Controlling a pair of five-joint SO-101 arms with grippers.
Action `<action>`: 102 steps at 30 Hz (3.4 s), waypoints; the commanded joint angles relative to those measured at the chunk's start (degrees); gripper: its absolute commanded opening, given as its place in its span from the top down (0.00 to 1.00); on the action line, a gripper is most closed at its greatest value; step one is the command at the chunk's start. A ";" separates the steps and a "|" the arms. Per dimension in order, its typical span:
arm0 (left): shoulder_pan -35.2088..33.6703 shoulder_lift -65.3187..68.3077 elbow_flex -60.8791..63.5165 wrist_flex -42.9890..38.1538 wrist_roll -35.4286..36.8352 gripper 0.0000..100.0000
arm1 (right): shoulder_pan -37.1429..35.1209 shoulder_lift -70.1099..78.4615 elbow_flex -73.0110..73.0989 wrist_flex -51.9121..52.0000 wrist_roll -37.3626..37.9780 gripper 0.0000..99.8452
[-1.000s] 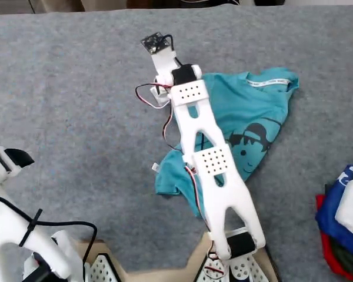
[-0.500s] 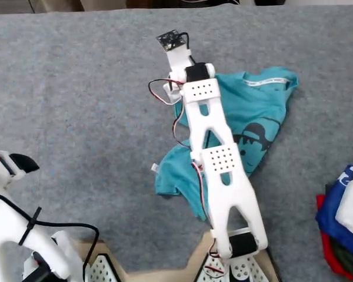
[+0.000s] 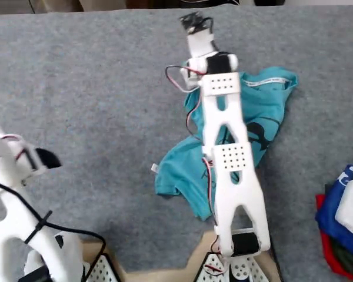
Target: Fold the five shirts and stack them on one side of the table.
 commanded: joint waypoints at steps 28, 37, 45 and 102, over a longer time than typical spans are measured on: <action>53.80 49.89 -18.29 -12.92 17.41 0.69 | 11.30 1.27 -2.33 -10.37 -0.26 0.99; 57.05 55.96 -21.36 -10.55 17.67 0.69 | 11.30 1.27 -2.42 -10.37 -0.09 0.99; 56.97 58.77 -21.80 -12.13 17.67 0.69 | 11.30 1.27 -2.51 -10.37 -0.18 0.99; 21.89 58.33 -113.49 -4.13 -0.97 0.98 | 9.63 -36.88 -2.86 -19.69 -9.58 0.99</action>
